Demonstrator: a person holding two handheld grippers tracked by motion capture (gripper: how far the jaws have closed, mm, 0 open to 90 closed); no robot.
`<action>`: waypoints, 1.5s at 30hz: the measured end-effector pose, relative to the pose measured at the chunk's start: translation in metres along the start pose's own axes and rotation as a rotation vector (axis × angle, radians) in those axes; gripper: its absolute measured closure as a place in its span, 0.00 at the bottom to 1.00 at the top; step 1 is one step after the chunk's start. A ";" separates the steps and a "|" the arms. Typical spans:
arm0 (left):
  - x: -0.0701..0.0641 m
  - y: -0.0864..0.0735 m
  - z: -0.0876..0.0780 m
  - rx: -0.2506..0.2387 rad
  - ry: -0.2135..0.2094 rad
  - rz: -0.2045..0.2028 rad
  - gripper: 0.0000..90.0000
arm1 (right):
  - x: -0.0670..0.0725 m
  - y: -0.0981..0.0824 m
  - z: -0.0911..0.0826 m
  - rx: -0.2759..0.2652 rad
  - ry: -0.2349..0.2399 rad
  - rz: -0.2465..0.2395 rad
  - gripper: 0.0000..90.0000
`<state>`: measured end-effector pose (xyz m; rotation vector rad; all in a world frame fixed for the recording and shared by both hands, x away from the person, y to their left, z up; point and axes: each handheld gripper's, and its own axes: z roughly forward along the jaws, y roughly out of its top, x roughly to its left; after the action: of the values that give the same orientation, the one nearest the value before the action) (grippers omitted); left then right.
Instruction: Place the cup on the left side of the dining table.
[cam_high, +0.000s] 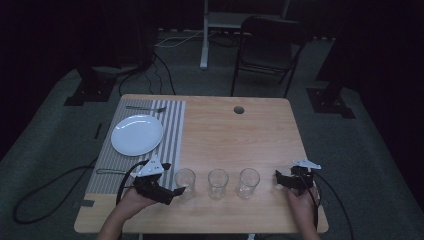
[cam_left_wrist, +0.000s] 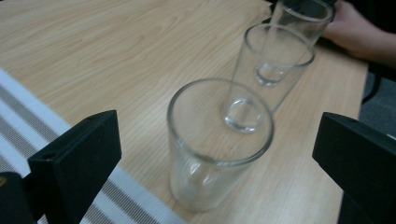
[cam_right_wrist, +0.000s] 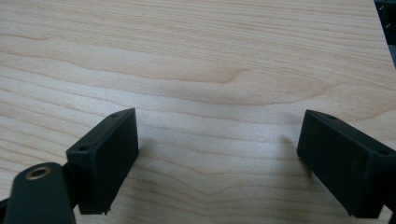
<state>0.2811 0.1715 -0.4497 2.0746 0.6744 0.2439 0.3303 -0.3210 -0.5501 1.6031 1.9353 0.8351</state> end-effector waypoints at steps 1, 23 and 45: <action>-0.001 0.001 0.001 0.003 -0.003 0.006 0.02 | 0.000 0.000 0.000 -0.001 0.000 0.000 0.14; -0.013 0.036 0.034 0.058 -0.073 0.078 0.02 | 0.000 0.000 0.000 0.000 0.000 -0.001 0.14; -0.034 0.065 0.063 0.111 -0.112 0.142 0.02 | 0.000 0.000 0.000 -0.002 0.000 -0.001 0.14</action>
<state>0.3036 0.0796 -0.4294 2.2279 0.4829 0.1722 0.3304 -0.3211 -0.5503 1.6005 1.9351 0.8366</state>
